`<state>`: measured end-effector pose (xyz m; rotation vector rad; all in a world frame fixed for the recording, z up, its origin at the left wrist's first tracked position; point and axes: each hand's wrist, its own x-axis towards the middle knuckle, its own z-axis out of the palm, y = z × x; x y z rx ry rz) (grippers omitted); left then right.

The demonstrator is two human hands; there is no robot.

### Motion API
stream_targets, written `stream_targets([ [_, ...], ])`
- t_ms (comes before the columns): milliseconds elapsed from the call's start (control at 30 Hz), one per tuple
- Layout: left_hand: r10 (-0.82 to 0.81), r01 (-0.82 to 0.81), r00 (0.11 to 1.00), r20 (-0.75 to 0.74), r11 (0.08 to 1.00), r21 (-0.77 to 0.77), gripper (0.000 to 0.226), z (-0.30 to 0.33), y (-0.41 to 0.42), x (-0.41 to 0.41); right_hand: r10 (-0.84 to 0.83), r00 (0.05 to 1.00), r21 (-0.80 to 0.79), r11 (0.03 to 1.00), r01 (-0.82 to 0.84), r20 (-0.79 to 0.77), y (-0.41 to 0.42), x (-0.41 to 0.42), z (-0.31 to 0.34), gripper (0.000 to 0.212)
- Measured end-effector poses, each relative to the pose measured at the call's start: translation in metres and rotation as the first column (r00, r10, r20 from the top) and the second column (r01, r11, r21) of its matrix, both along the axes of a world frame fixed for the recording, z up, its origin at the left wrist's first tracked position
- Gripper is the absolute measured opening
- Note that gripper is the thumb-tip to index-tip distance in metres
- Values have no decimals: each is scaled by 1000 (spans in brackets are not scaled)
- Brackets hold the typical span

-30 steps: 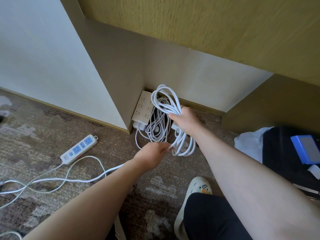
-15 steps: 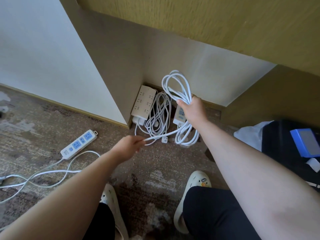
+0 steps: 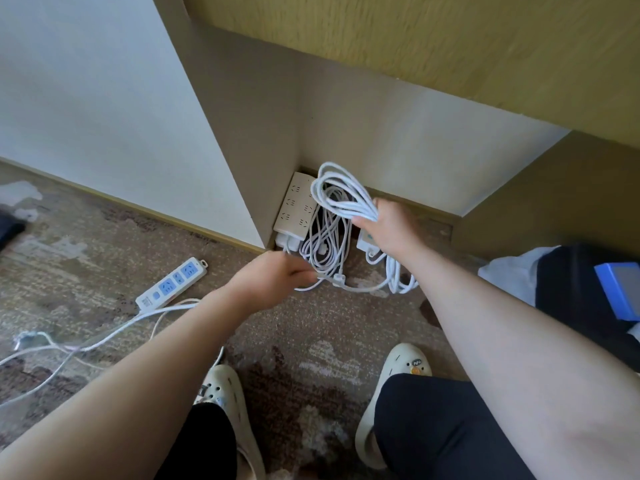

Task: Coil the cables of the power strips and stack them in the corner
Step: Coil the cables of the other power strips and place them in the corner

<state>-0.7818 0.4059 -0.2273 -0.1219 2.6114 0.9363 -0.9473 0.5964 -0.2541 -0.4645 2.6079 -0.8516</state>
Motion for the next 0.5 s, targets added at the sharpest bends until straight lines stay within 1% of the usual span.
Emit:
stream_targets([
  [33, -23, 22, 998, -65, 1000, -8, 22, 6, 8, -6, 22, 1000, 31, 999, -22, -13, 1, 0, -1, 24],
  [67, -18, 18, 996, -86, 1000, -10, 21, 8, 10, -8, 25, 999, 45, 999, -24, -21, 3, 0, -1, 25],
  [100, 11, -11, 998, -61, 1000, -3, 20, 6, 6, -7, 14, 1000, 47, 999, -13, -25, 5, 0, -2, 26],
  [233, 159, -160, 978, 132, 987, -4, 23, -27, -36, 23, -99, 995, -19, 995, 99, -28, 15, -6, 3, 25],
  [300, 289, -305, 939, 184, 950, 62, 21, -44, -59, 42, -148, 987, -47, 988, 145, -62, 19, -12, 7, 26],
  [367, 390, -419, 892, 229, 903, 93, 20, -56, -77, 58, -189, 979, -82, 980, 183, -70, 21, -17, 10, 22],
  [433, 441, -474, 862, 250, 876, 89, 21, -59, -84, 64, -196, 979, -97, 977, 190, -57, 21, -18, 10, 21],
  [500, 447, -471, 872, 200, 877, 92, 22, -52, -76, 54, -148, 988, -79, 986, 144, -44, 17, -15, 8, 24],
])
